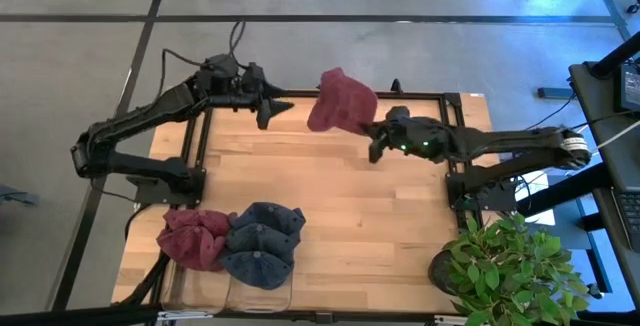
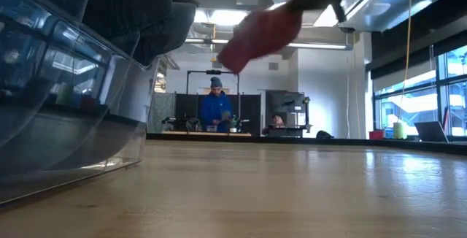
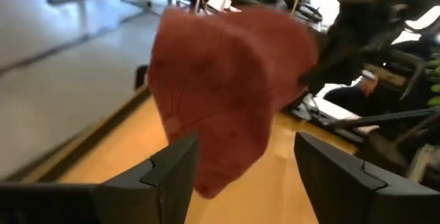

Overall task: Pick & Place hat
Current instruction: Put the red cap into the left transparent bin

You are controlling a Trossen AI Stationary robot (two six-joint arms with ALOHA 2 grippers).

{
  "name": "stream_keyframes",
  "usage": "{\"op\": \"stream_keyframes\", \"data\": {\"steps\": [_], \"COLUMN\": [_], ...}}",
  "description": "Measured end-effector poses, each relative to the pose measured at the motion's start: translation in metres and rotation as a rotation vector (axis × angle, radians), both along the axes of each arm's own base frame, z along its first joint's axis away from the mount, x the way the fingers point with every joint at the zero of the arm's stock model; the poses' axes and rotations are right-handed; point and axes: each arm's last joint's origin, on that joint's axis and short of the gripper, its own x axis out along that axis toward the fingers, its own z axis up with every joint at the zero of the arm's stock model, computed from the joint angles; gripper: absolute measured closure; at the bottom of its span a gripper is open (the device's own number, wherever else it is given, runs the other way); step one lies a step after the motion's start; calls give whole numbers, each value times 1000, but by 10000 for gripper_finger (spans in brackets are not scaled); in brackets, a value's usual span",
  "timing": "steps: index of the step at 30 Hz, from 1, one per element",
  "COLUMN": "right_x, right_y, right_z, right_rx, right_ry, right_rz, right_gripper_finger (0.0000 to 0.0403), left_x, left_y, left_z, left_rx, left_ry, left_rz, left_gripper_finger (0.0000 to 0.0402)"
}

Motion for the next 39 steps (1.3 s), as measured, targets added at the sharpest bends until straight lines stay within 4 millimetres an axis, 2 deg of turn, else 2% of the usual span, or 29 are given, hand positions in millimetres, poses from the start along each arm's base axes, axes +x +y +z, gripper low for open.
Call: {"op": "stream_keyframes", "data": {"steps": [4,7,14,21,28,39], "right_x": [-10,-14,-18,-19,-15,-7], "right_y": [17,27,45,56,58,61], "right_z": [37,58,85,95,99,106], "right_rx": [-70,-104,-169,-190,-216,-237], "right_ry": [77,67,7,-69,-107,-205], "right_rz": [90,144,240,287,292,352], "right_gripper_finger": [388,388,388,388,388,388], "left_x": [7,11,16,17,21,21], "left_y": [-12,-20,-33,-34,-37,-37], "left_z": [0,0,0,5,22,27], "left_rx": [-117,-205,-270,-220,-167,-120], "left_ry": [-22,-42,-50,-89,-253,-299], "left_rz": [63,64,34,-18,-174,-155], "left_gripper_finger": [152,149,149,149,148,148]}}
